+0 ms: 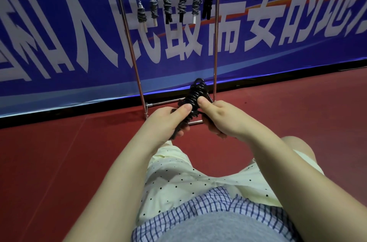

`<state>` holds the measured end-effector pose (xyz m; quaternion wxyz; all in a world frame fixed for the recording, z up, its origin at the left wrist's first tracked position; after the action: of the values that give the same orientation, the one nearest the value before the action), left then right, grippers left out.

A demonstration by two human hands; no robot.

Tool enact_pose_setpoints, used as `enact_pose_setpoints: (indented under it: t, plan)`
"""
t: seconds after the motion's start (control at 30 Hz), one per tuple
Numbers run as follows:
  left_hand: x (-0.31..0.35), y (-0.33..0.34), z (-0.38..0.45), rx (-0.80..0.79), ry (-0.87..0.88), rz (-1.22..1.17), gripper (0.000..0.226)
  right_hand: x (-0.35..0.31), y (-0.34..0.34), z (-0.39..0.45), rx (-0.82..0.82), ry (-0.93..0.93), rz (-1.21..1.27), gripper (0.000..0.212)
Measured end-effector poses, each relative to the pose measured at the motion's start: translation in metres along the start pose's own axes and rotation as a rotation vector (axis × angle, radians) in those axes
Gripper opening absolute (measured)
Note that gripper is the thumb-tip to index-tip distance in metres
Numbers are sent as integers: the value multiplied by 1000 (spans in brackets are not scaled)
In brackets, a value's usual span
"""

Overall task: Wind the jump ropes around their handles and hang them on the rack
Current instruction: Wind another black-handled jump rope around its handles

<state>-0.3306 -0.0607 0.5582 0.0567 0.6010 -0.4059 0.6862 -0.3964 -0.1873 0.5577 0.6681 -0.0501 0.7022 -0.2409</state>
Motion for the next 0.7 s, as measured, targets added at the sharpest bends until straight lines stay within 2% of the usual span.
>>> enact_pose_setpoints:
  t: [0.1,0.2,0.33,0.43,0.53,0.63,0.7]
  plan:
    - [5,-4,1,16,61,85,29,-2,2,-2,24,-6,36,61]
    - [3,-6,2,-34,91,146,24,-3,8,-2,4,34,138,56]
    - [-6,0,3,-19,38,208,61,-2,15,-2,5,44,154,54]
    - [-12,1,2,-12,0,140,64,-9,14,-4,4,-36,143,50]
    - [-14,4,-2,-151,42,-12,59,-16,12,-6,-19,-140,115,39]
    - [-17,10,-9,-351,25,-266,52,-22,13,-8,-51,-231,130,45]
    - [-18,16,-15,-526,-29,-398,61,-26,16,-10,-85,-283,128,41]
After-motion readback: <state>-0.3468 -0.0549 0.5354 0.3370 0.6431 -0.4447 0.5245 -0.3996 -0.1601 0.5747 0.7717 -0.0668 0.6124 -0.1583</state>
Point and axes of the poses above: each hand's wrist, its own z-axis towards the middle knuckle, its own y-axis out of the palm, x = y × z, the point moved 6 cm from there along z, towards the middle knuckle, and after that the axes turned 8 degrees about z, right-handed, at the moved point
